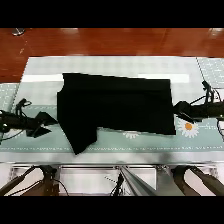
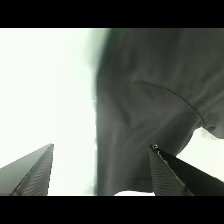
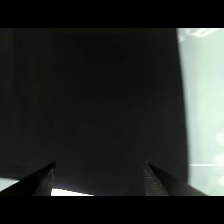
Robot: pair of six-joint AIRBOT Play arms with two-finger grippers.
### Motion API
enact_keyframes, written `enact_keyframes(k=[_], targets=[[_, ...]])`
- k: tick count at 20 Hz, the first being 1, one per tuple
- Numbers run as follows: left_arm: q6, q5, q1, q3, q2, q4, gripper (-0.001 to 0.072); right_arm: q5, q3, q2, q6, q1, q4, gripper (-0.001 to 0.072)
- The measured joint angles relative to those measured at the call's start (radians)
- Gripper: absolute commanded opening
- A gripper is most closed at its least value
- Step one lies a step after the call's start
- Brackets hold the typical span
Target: Fold the shirts.
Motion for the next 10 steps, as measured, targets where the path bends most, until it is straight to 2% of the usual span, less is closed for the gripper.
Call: enact_keyframes(k=[4, 9, 10], targets=[[0.063, 0.080, -0.076, -0.066, -0.007, -0.112, 0.0706, 0.005, -0.038, 0.031, -0.015, -0.002, 0.064, 0.0631], [0.085, 0.143, -0.217, -0.084, -0.071, -0.185, 0.0687, 0.007, -0.044, 0.039, -0.010, -0.014, 0.111, 0.0631], [0.090, 0.149, -0.232, -0.085, -0.081, -0.188, 0.0367, 0.010, -0.035, 0.040, -0.006, -0.034, 0.108, 0.0631]])
